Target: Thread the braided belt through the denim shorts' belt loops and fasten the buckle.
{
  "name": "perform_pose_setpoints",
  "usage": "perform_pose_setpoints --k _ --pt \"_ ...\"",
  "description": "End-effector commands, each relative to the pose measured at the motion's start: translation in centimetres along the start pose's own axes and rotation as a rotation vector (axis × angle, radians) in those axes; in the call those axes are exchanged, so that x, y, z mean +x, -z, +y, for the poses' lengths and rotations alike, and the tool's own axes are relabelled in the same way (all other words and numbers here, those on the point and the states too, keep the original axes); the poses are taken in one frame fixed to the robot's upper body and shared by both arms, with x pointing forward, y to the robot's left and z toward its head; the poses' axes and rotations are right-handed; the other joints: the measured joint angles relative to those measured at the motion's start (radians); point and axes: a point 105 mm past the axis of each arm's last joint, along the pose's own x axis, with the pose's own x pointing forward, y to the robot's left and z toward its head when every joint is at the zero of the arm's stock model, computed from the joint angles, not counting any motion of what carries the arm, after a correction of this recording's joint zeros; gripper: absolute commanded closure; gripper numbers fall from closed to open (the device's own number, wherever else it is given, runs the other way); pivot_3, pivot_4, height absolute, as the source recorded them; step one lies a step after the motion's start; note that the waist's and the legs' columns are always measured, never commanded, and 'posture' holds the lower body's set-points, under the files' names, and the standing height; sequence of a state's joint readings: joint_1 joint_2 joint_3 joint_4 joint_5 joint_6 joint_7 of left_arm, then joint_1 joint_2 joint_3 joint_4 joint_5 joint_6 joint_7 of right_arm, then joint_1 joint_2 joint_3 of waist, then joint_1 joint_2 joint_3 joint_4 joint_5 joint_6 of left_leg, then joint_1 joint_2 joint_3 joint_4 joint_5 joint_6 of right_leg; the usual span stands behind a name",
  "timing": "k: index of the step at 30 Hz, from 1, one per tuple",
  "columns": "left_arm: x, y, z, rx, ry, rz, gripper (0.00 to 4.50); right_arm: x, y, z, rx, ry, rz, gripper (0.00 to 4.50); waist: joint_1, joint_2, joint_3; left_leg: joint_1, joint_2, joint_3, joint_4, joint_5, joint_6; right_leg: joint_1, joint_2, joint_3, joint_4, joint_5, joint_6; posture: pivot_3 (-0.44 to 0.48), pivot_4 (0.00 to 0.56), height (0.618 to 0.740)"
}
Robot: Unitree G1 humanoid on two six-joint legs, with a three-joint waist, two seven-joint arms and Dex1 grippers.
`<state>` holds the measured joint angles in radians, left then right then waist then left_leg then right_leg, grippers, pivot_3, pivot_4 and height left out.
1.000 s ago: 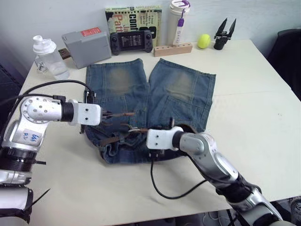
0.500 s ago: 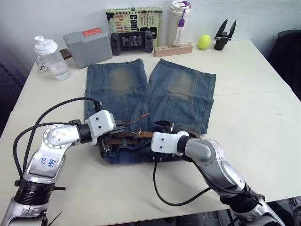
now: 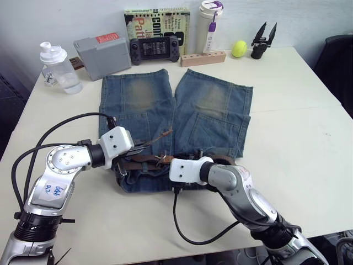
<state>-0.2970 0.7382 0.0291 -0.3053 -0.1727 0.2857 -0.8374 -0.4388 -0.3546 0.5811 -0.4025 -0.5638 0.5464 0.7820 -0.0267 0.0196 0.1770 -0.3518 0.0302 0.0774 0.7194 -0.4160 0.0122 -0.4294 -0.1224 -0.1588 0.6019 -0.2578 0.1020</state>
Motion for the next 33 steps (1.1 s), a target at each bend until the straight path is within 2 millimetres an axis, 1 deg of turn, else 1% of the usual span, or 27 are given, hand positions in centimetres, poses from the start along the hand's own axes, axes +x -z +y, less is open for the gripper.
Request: perform_pose_setpoints --k 1,7,13,15,20,24,33 --pt "-0.9 -0.8 0.6 0.047 -0.028 -0.003 4.5 -0.1 -1.0 -0.9 -0.018 0.042 -0.028 4.44 -0.001 0.0 0.0 0.0 0.0 0.0 0.0 0.0 0.0 0.0 0.0 0.0 0.0 0.0 0.0 0.0 0.15 0.726" --pt "-2.2 -0.1 1.1 0.079 -0.005 0.073 4.5 -0.3 -1.2 -2.2 -0.08 0.109 -0.031 4.43 -0.001 0.0 0.0 0.0 0.0 0.0 0.0 0.0 0.0 0.0 0.0 0.0 0.0 0.0 0.0 0.0 0.15 0.726" --pt "-3.4 0.3 0.5 0.12 0.082 0.143 4.5 -0.4 -1.0 -3.4 -0.109 0.16 -0.024 4.43 0.0 0.0 0.0 0.0 0.0 0.0 0.0 0.0 0.0 0.0 0.0 0.0 0.0 0.0 0.0 0.0 0.15 0.726" --pt "-3.5 0.4 0.3 0.14 0.097 0.16 4.5 -0.3 -1.0 -3.4 -0.111 0.161 -0.024 4.43 -0.001 0.0 0.0 0.0 0.0 0.0 0.0 0.0 0.0 0.0 0.0 0.0 0.0 0.0 0.0 0.0 0.15 0.726" --pt "-3.5 -0.1 0.3 0.157 0.111 0.154 4.5 -0.3 -1.1 -3.5 -0.125 0.164 -0.03 4.43 -0.001 0.0 0.0 0.0 0.0 0.0 0.0 0.0 0.0 0.0 0.0 0.0 0.0 0.0 0.0 0.0 0.15 0.726" --pt "-3.5 -0.4 0.6 0.176 0.115 0.157 4.5 -0.3 -0.9 -4.2 -0.131 0.186 -0.018 4.43 -0.001 0.0 0.0 0.0 0.0 0.0 0.0 0.0 0.0 0.0 0.0 0.0 0.0 0.0 0.0 0.0 0.15 0.726" --pt "-3.9 -0.2 0.7 0.2 0.13 0.19 4.5 -0.5 -0.2 -5.3 -0.147 0.213 0.009 4.43 0.0 0.0 0.0 0.0 0.0 0.0 0.0 0.0 0.0 0.0 0.0 0.0 0.0 0.0 0.0 0.0 0.15 0.726"
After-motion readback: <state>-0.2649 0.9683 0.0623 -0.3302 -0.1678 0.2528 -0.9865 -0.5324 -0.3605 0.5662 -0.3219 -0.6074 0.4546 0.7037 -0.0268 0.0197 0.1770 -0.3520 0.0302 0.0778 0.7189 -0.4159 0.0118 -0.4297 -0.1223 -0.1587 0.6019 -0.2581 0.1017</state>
